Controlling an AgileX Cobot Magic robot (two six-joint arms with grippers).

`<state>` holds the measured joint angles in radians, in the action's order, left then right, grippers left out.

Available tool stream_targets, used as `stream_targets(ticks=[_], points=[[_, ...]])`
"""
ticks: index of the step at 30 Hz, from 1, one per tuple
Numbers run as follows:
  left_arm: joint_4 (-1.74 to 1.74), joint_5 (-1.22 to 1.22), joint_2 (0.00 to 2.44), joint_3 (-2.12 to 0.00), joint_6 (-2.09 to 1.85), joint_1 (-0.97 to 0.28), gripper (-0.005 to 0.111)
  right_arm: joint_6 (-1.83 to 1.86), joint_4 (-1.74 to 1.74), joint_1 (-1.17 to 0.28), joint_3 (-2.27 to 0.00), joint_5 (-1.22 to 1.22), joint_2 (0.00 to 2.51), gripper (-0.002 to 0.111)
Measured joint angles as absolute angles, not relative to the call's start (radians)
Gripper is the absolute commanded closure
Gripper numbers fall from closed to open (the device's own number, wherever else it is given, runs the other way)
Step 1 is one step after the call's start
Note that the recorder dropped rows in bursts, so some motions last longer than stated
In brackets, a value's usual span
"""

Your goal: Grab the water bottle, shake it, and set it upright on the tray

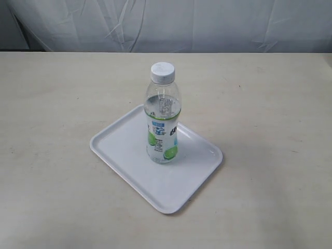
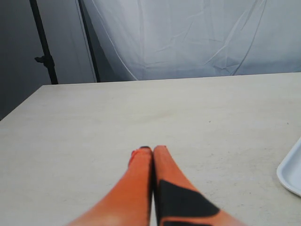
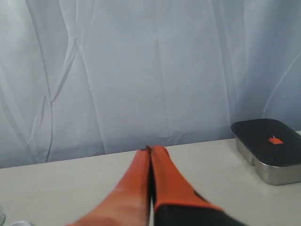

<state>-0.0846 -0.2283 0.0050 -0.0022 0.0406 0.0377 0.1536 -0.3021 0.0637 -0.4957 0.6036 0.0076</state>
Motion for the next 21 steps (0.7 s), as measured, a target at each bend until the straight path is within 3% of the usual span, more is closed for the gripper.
stream_targets(ticks=[9,21], points=[[-0.085,-0.228,0.005,-0.002,0.041,0.038,0.107,0.154,-0.263,0.133,-0.464,0.562,0.006,0.109],[-0.085,-0.228,0.005,-0.002,0.041,0.038,0.107,0.154,-0.202,0.133,-0.185,0.513,0.006,0.109]])
